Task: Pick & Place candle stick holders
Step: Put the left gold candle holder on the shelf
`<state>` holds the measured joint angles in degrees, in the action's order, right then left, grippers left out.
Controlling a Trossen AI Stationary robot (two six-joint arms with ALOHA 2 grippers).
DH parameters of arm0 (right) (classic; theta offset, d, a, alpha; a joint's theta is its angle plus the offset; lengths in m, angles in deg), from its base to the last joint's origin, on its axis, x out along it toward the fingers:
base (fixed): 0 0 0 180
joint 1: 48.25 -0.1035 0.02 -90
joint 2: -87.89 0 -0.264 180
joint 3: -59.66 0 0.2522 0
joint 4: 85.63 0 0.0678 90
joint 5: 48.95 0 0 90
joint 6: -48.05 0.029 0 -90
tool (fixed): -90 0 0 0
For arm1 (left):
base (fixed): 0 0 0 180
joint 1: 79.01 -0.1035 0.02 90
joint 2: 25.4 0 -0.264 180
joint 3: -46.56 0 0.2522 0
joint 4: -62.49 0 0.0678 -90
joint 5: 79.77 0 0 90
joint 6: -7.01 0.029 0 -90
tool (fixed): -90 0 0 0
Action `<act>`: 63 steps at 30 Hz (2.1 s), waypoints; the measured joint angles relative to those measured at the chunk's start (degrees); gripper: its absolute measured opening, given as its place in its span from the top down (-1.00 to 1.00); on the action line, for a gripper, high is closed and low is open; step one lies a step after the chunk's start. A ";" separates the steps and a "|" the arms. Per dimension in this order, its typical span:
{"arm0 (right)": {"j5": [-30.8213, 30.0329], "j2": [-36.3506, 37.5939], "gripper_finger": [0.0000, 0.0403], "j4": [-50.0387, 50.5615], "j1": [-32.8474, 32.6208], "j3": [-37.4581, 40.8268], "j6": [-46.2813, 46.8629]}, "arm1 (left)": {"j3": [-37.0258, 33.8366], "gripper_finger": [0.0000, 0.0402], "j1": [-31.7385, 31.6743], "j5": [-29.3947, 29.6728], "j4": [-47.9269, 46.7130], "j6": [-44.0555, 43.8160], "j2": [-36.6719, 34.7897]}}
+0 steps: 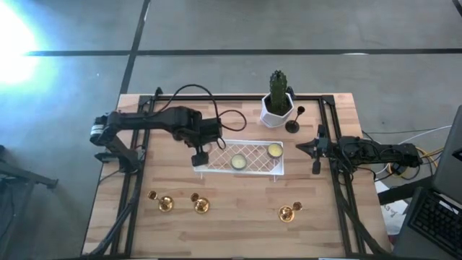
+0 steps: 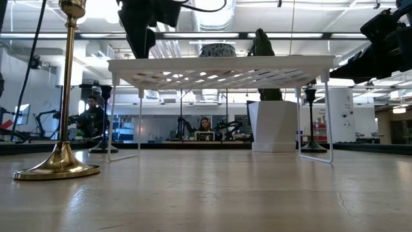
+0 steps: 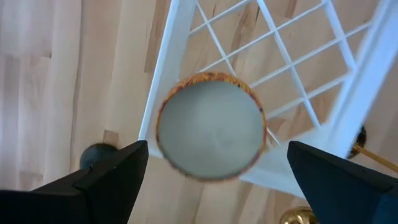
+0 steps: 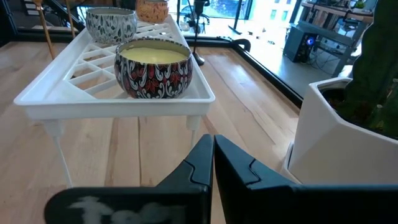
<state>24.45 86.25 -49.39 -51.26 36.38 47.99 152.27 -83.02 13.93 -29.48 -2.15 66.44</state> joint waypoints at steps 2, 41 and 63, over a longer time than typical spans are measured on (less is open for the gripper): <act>0.00 0.00 0.96 0.02 -0.01 0.00 0.00 | 1.83 -0.94 0.00 -0.03 -1.98 -0.31 0.00; 0.01 0.02 0.96 0.01 0.01 0.00 0.00 | -15.41 -0.93 10.37 7.72 6.23 -27.97 -32.00; 0.00 0.00 0.96 0.02 -0.01 0.00 0.00 | -23.00 -0.93 32.97 20.82 10.26 -39.94 -37.55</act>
<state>24.45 86.24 -49.36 -51.27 36.38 47.99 129.26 -50.05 34.75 -19.22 -42.10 28.89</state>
